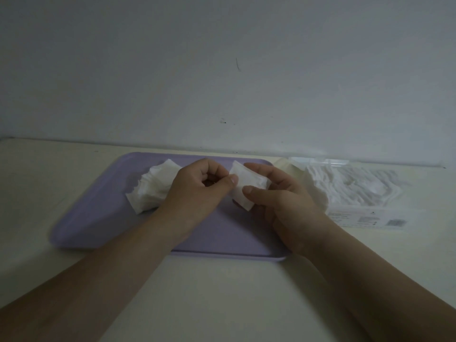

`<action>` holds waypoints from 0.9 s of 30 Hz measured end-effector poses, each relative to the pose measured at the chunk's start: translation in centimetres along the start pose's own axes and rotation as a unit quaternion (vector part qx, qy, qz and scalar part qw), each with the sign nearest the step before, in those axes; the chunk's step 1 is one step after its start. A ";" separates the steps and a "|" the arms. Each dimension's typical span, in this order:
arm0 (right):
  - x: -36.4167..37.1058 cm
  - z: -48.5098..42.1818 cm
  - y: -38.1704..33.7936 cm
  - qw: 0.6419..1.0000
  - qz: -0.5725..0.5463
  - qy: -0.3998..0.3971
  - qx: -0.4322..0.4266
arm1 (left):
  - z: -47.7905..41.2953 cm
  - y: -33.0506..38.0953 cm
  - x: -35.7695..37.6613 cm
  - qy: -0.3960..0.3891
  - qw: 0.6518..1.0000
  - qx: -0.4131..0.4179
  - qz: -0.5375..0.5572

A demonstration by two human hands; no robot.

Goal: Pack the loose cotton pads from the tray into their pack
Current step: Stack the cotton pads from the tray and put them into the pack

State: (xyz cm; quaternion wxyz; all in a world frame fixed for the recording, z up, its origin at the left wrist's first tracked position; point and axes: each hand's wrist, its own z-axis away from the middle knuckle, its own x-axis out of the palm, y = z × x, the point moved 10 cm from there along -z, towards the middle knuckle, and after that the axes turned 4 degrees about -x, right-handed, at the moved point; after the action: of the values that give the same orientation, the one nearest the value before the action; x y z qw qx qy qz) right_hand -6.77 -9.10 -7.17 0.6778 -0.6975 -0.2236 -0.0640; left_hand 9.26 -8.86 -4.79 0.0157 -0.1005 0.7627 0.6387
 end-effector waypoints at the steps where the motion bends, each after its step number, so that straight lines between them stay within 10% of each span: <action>1: -0.1 0.0 0.0 1.000 0.009 0.001 -0.005 | 0.0 0.0 0.1 -0.002 1.000 0.000 -0.001; 8: -0.3 0.1 -1.3 0.982 0.165 0.007 -0.092 | -0.7 -0.4 0.1 -0.042 0.996 0.004 -0.076; 19: -2.1 0.6 -3.3 0.851 0.508 0.093 -0.095 | -0.8 -1.3 -0.3 -0.070 0.995 -0.034 -0.062; 27: -0.5 0.4 -2.4 0.840 0.526 0.005 -0.131 | -0.8 -1.5 0.1 -0.133 0.982 -0.038 -0.125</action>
State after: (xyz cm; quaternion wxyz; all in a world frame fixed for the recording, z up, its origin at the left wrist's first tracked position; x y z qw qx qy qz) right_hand -8.23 -8.81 -5.20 0.5133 -0.7921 0.1909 0.2695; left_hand 9.51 -9.90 -6.09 0.1929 -0.1099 0.7104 0.6678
